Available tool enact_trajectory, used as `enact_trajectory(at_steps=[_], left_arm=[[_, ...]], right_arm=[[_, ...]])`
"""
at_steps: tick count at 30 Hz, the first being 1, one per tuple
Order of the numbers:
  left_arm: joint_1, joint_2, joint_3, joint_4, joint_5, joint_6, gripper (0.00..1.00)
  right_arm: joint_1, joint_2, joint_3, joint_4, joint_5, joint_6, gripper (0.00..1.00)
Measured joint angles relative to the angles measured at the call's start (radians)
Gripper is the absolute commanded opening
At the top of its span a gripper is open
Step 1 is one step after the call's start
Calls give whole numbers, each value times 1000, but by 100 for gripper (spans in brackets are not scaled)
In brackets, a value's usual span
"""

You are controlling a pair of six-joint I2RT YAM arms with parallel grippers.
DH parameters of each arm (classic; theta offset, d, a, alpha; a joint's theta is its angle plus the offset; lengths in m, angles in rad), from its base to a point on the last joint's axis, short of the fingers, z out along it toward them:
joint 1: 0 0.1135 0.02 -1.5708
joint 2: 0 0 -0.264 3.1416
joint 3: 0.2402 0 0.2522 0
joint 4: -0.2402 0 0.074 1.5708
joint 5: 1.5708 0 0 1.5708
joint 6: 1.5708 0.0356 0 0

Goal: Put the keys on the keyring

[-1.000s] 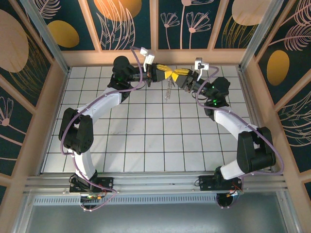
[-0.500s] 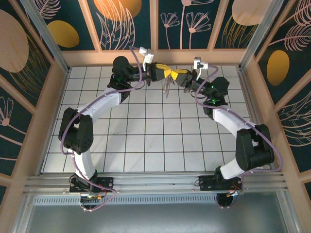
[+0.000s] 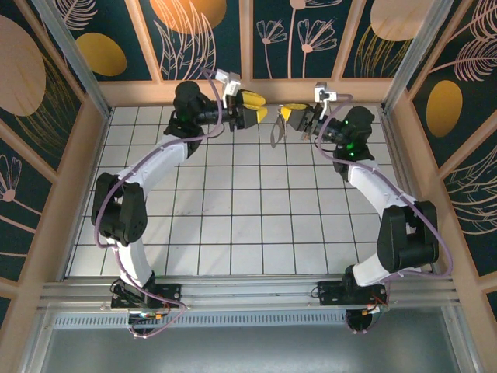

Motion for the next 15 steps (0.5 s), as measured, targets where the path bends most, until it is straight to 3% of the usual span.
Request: enact_trajectory(at_steps=[8,15], left_arm=[[20,51,186,-286,55,196,54],[20,92,243,-509,70,346,54]], right_arm=[[-7,53,189,-298,-94,-206,0],[-7,152,362,-618,-148,-413,0]])
